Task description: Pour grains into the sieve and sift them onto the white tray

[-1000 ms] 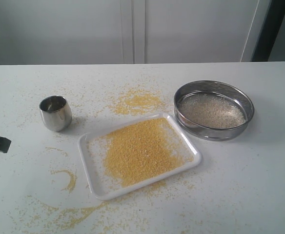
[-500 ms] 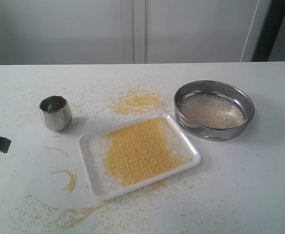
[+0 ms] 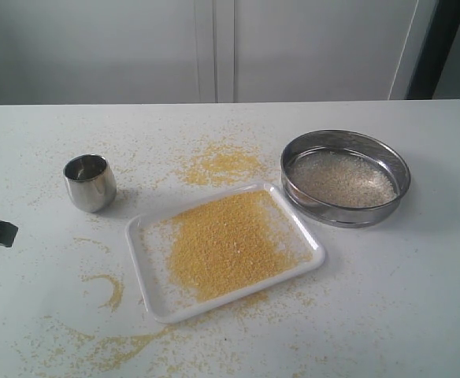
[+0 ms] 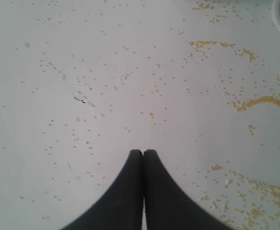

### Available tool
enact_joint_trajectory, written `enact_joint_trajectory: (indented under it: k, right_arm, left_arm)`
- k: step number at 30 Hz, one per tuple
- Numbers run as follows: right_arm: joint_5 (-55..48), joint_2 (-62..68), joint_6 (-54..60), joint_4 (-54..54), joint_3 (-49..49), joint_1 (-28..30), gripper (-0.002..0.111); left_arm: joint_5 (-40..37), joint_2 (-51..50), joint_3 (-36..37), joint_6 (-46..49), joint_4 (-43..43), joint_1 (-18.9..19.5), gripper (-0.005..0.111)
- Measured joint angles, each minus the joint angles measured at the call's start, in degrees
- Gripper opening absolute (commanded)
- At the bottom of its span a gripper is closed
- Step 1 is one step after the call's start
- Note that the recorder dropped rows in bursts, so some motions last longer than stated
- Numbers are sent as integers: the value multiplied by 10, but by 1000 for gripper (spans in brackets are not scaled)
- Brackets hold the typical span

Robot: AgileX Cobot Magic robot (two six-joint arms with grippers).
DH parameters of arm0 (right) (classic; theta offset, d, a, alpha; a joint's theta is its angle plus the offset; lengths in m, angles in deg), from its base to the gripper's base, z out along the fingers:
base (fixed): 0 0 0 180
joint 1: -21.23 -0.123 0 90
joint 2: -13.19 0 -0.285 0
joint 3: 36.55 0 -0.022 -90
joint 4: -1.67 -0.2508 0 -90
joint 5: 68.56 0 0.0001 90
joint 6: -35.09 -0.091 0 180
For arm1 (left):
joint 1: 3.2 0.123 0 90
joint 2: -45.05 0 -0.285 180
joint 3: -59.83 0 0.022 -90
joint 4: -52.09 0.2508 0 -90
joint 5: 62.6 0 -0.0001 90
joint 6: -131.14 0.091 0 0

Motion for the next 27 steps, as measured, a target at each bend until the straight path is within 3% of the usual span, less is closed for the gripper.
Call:
enact_joint_trajectory:
  k: [12, 27]
  right_arm:
    - [0, 0, 0, 0, 0, 0, 0]
    - [0, 0, 0, 0, 0, 0, 0]
  left_arm:
    - [0, 32, 0, 0, 0, 0, 0]
    - [25, 209, 59, 63, 4, 0, 0]
